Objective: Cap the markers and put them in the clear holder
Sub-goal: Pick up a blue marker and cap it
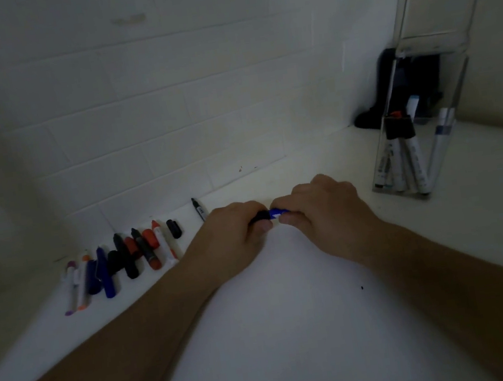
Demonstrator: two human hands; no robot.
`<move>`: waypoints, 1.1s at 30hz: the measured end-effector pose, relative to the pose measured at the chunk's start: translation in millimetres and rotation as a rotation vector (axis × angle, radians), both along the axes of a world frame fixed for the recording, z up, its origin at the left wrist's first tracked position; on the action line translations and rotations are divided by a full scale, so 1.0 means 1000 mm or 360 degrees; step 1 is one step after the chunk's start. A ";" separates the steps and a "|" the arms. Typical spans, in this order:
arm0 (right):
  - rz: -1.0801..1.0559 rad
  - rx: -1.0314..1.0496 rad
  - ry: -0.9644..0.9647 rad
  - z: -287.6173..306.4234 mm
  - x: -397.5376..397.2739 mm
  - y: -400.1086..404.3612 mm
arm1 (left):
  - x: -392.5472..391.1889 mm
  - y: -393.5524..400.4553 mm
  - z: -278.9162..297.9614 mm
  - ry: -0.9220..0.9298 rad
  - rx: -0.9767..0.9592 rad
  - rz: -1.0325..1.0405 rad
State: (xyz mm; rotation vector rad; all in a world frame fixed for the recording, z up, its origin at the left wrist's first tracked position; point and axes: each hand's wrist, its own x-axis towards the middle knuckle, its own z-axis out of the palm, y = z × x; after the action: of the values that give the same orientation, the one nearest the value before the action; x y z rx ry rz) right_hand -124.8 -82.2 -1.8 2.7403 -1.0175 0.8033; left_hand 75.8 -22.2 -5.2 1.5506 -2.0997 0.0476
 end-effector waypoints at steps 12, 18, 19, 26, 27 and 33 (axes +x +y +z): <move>-0.0259 0.0121 -0.0875 0.115 -0.060 -0.003 | -0.006 0.011 -0.001 -0.0060 -0.0076 -0.0184; -0.0732 -0.0110 -0.0590 0.122 -0.124 -0.021 | -0.024 0.017 -0.002 -0.0236 -0.0220 -0.0415; -0.0731 -0.0107 -0.0558 0.119 -0.128 -0.021 | -0.025 0.018 -0.003 -0.0248 -0.0221 -0.0435; -0.0654 -0.0292 -0.1126 0.136 -0.127 -0.021 | -0.024 0.020 -0.005 -0.0238 -0.0228 -0.0410; -0.0656 -0.0311 -0.1027 0.135 -0.126 -0.021 | -0.024 0.020 -0.006 -0.0241 -0.0232 -0.0411; -0.0935 -0.0329 -0.0227 0.105 -0.122 -0.029 | -0.025 0.019 -0.006 -0.0259 -0.0255 -0.0441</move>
State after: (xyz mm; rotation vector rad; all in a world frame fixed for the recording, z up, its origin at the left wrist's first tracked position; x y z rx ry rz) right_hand -247.0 -111.1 103.7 2.0610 -1.5558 0.9314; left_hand 50.3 -3.0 -10.9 1.1878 -2.3561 0.2446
